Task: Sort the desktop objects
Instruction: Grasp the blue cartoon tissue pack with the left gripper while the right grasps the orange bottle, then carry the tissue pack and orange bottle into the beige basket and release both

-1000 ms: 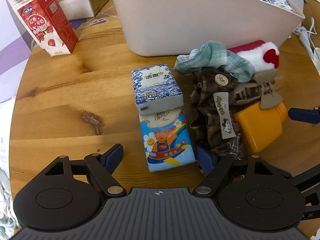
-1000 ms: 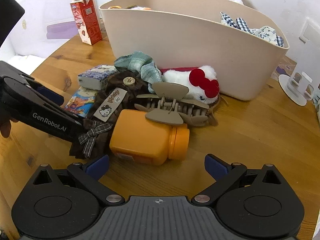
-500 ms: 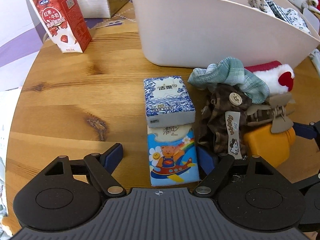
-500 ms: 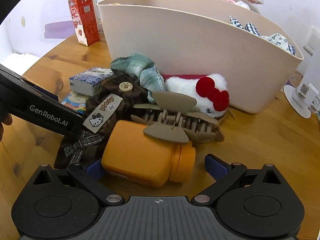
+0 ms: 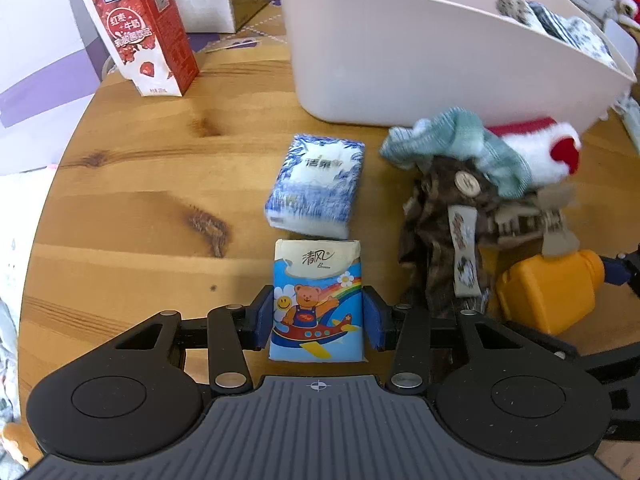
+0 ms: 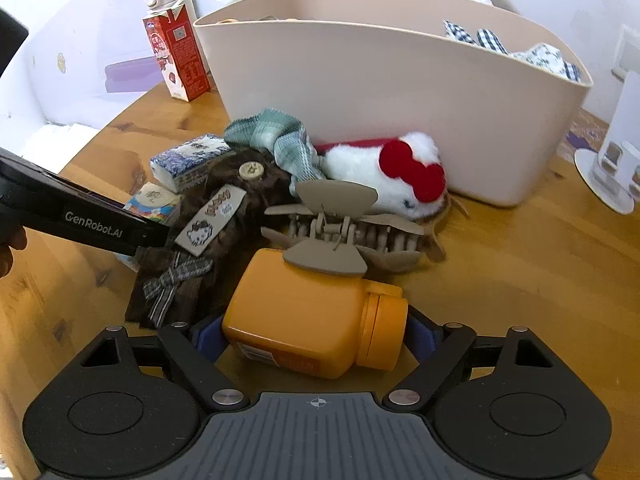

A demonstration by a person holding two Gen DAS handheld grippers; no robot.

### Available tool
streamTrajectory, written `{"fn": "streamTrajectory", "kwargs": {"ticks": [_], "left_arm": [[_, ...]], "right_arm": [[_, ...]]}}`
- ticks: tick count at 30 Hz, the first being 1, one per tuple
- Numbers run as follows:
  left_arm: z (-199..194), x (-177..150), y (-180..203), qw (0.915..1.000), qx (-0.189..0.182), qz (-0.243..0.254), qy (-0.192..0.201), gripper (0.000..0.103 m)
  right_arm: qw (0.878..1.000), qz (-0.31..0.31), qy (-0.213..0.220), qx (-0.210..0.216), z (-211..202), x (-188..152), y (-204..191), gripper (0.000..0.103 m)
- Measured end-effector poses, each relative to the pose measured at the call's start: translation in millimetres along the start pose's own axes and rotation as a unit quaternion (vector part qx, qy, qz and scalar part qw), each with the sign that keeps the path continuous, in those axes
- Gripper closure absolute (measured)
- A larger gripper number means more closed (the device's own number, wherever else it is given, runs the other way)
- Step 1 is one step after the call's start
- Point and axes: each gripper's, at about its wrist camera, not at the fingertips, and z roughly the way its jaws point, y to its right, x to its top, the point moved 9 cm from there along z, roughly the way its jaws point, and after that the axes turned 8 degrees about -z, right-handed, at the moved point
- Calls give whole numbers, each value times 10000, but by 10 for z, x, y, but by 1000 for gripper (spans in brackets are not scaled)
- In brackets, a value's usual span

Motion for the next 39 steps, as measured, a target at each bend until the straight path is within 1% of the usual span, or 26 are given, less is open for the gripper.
{"fn": "streamTrajectory", "kwargs": {"ticks": [4,7,10,13,16,22,27,30,32,35,39], "left_arm": [[-64,-124,9,9994,-47,334,-35,57],[-154,-201,-30,9990,-111,436,1,58],[-262,-271,-46,9981,-274,544,1,58],[-421,-317,-59,9961,-372,784,153,58],[-562,-349,-89,9945,-454,908,275,58],[-834,-315,-148,9896,-618,1176,553,58],[-1097,-214,-167,9858,-728,1331,721,58],[-1258,-126,-159,9819,-759,1472,921,58],[-1331,-50,-171,9820,-793,1415,969,58],[-1415,71,-188,9840,-930,1189,950,58],[-1549,249,-174,9819,-931,1176,1156,58]], "right_arm": [[9997,224,-51,-50,-122,-118,-13,17],[9996,255,-83,-98,-231,-187,-66,17],[9993,308,-84,-203,-354,-239,-100,17],[9982,499,-38,-322,-497,-289,-129,17],[9979,492,4,-417,-642,-327,-221,17],[9953,661,148,-690,-925,-315,-296,17],[9932,690,398,-846,-1242,-195,-268,17],[9922,631,563,-916,-1430,-81,-220,17],[9912,543,720,-973,-1540,11,-178,17],[9898,460,879,-1020,-1661,145,-112,16],[9884,315,1060,-1042,-1818,320,-25,16]]}}
